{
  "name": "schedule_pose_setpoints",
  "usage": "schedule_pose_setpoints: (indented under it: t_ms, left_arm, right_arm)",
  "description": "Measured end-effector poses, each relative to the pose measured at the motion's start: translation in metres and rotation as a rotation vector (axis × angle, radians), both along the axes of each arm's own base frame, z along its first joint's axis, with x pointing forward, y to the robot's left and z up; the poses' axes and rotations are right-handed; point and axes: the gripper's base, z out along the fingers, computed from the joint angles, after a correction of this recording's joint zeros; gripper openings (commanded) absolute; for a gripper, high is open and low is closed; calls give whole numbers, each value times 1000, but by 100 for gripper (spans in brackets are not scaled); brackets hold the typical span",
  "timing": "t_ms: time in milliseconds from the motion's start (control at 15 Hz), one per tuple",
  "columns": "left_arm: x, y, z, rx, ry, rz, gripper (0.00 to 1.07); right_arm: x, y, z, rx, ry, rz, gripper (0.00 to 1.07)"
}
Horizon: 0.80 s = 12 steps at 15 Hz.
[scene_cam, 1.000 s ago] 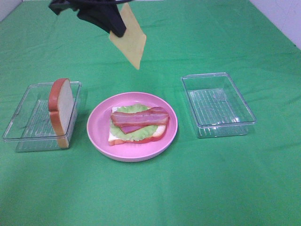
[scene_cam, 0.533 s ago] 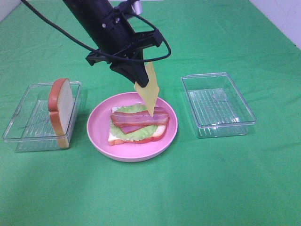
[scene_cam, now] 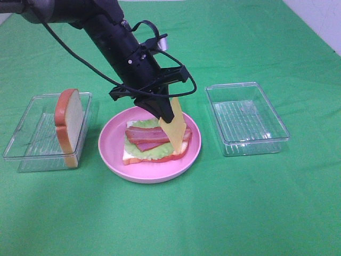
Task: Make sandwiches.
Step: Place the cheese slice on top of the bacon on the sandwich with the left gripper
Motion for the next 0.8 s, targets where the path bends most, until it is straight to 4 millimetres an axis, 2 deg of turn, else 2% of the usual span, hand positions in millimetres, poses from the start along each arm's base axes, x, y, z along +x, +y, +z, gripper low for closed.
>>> schedule_pose_setpoints:
  t_ms: [333, 800]
  left_arm:
    - [1, 4, -2, 50, -29, -18, 0]
    - [5, 13, -16, 176, -43, -11, 0]
  right_arm:
    - [0, 0, 0, 0, 0, 0, 99]
    - [0, 0, 0, 0, 0, 0, 99]
